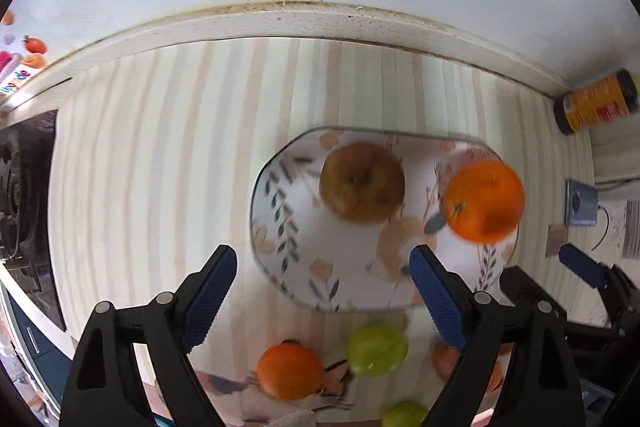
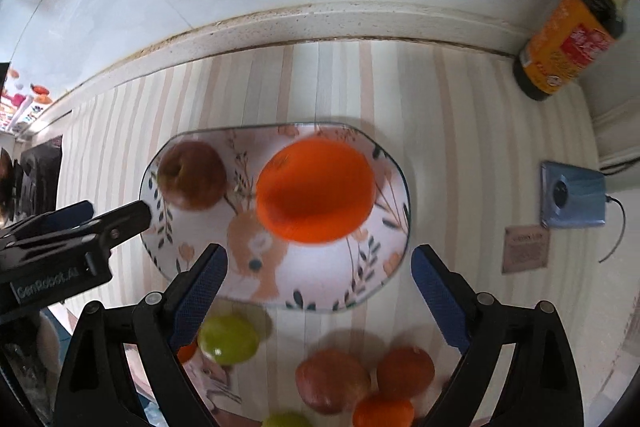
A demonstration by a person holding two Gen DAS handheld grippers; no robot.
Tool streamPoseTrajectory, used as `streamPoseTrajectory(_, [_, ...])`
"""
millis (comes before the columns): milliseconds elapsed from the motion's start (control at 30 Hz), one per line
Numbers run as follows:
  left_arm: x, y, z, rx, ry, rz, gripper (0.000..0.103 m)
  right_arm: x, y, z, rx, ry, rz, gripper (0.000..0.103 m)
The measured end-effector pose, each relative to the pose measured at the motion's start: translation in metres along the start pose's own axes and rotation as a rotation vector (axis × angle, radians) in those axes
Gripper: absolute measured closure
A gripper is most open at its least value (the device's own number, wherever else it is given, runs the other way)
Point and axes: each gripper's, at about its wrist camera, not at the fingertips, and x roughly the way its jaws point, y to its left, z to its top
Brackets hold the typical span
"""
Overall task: Organize fruits
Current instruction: 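Lift both open tools away from the plate, then grasp the tangerine by the cat mat with the left tool while the right tool grasps the red apple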
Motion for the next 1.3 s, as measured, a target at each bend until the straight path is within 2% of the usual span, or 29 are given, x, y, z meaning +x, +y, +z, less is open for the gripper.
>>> streamPoseTrajectory(400, [-0.064, 0.013, -0.074, 0.022, -0.149, 0.013, 0.015, -0.060, 0.020, -0.067, -0.018, -0.110, -0.034, 0.008])
streamPoseTrajectory(633, [-0.099, 0.013, -0.103, 0.041, -0.225, -0.001, 0.015, -0.105, 0.028, -0.101, -0.007, -0.174, -0.004, 0.008])
streamPoseTrajectory(1067, [-0.126, 0.016, -0.138, 0.031, -0.253, -0.051, 0.015, -0.152, 0.035, -0.148, 0.015, -0.247, 0.029, 0.008])
streamPoseTrajectory(1200, [-0.119, 0.021, -0.138, 0.008, -0.236, -0.074, 0.014, -0.150, 0.027, -0.155, 0.051, -0.242, 0.063, 0.002])
streamPoseTrajectory(1300, [-0.106, 0.023, -0.135, 0.010, -0.226, -0.059, 0.004, -0.135, 0.015, -0.155, 0.084, -0.206, 0.080, 0.002])
